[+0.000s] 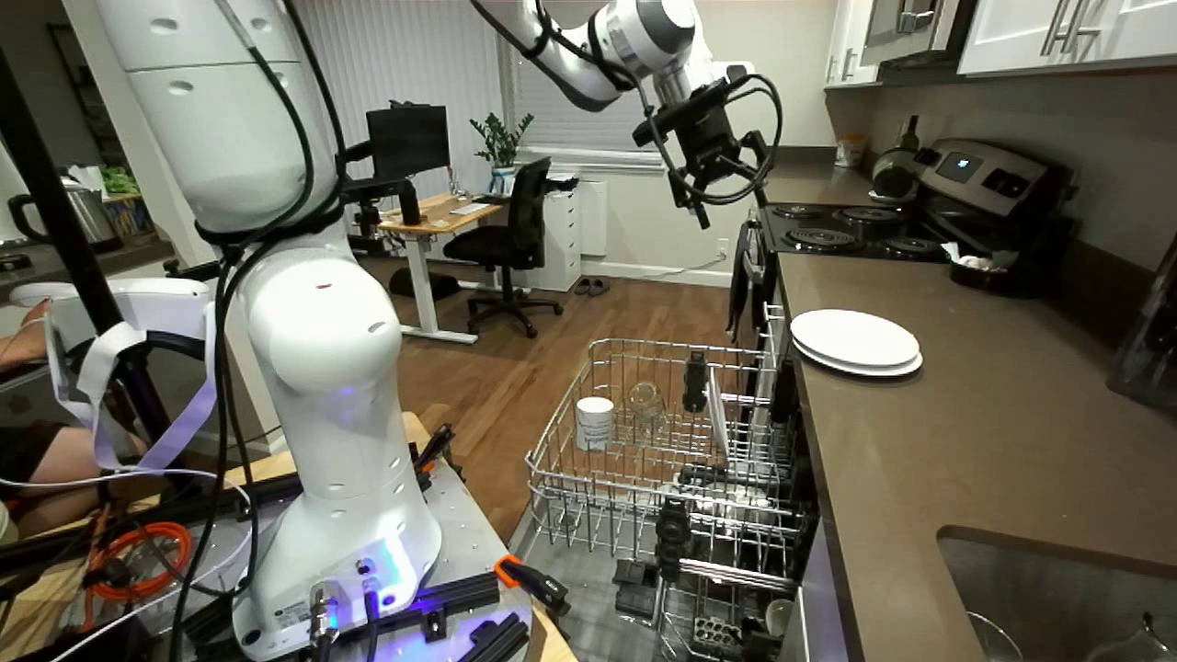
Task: Put a plate from the counter in the dishwasher
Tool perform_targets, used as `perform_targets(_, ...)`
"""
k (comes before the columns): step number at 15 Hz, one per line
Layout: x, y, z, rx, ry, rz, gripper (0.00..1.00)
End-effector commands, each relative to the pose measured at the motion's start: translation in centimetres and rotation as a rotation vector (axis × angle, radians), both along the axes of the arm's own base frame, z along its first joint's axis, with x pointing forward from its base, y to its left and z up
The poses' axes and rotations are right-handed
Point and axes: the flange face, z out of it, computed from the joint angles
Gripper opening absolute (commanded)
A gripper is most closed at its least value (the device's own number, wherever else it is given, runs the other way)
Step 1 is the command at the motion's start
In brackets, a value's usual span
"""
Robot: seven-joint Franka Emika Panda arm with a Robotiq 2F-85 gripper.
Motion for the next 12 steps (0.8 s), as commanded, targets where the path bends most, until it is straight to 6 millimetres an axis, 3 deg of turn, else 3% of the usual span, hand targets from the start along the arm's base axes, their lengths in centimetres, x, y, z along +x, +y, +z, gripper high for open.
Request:
perform_targets(1,5.2,-0.2,-1.3,-0.116,-0.046,-0.028,1.0)
perform_targets(5,8.7,-0.6,-3.7,-0.186,-0.049,-0.058,1.0)
perform_targets(6,8.2,0.0,-2.9,-0.085,-0.019,-0.012,1.0)
perform_targets(8,8.0,-0.3,-4.0,-0.114,-0.028,-0.036,1.0)
perform_targets(11,8.1,-0.2,-3.8,-0.107,-0.031,-0.073,1.0)
perform_targets(12,8.6,-0.5,-5.4,-0.141,-0.015,-0.083,1.0)
